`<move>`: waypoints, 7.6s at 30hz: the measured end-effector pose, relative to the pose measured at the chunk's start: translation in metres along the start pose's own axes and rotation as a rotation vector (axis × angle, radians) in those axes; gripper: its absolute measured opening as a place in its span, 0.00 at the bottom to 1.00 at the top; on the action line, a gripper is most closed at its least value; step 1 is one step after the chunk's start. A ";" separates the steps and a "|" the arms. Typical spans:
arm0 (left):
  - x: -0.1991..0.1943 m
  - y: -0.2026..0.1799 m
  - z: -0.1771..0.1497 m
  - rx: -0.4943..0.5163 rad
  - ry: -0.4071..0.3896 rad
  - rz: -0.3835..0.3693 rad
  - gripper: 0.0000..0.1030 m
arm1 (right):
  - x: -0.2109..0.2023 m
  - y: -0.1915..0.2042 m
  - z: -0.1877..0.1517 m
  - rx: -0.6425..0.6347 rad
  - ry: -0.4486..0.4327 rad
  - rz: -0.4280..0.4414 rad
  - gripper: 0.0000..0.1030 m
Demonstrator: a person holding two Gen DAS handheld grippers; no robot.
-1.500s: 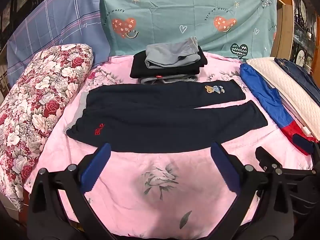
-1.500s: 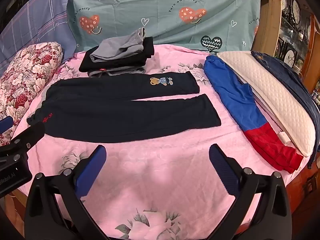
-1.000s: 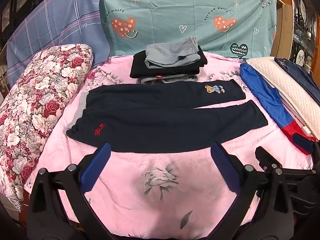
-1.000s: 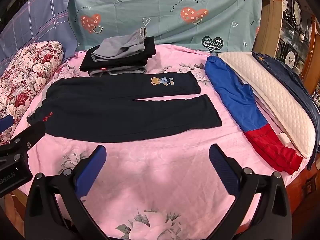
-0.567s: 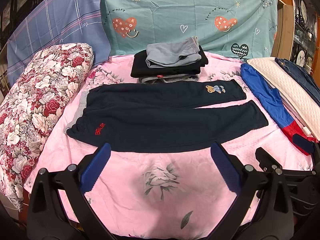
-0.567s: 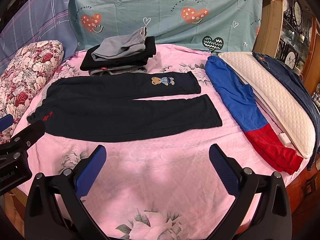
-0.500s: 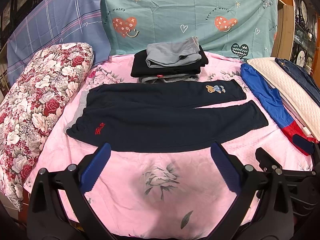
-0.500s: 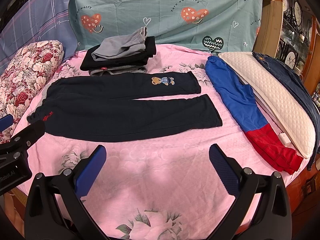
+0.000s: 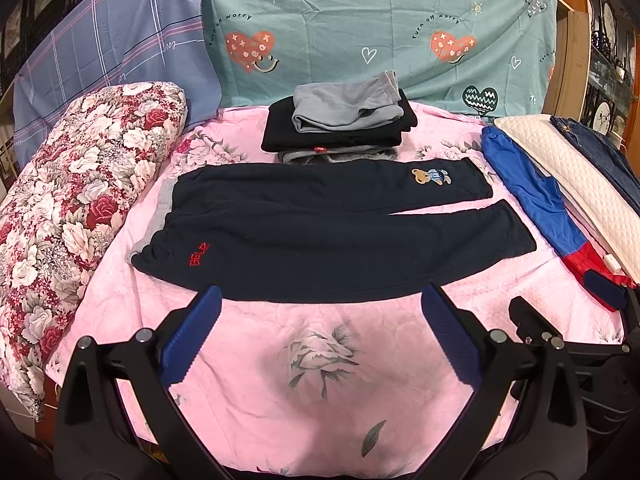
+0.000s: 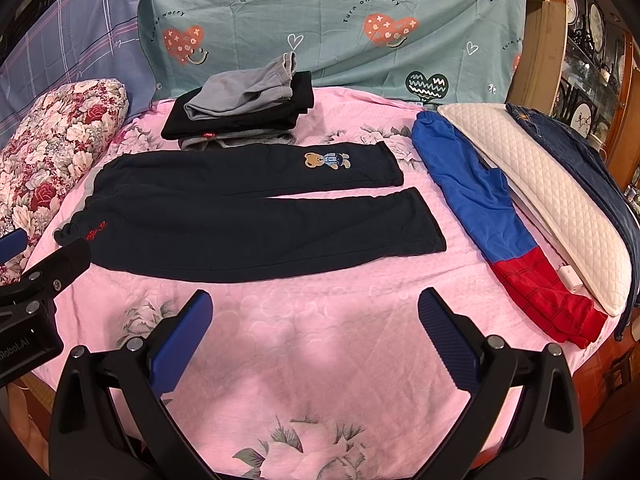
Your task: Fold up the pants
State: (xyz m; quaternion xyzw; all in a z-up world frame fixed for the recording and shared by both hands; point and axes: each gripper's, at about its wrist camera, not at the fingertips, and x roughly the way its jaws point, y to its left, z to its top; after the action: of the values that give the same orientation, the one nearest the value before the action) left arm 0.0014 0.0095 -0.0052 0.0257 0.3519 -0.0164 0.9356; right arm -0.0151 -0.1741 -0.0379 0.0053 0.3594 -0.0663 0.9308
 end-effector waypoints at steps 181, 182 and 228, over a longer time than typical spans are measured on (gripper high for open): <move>0.347 0.264 0.120 0.306 0.457 -0.381 0.48 | 0.147 -0.011 0.138 -0.203 0.205 0.167 0.46; 0.346 0.264 0.120 0.298 0.458 -0.387 0.27 | 0.151 0.009 0.146 -0.268 0.194 0.223 0.46; 0.164 0.266 0.004 0.142 0.294 -0.335 0.22 | 0.134 0.258 0.101 -0.861 0.313 0.666 0.05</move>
State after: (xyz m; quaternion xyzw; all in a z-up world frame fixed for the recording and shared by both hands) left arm 0.1400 0.2724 -0.1004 0.0347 0.4818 -0.1922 0.8542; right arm 0.1837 0.0596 -0.0623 -0.2518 0.4669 0.3850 0.7552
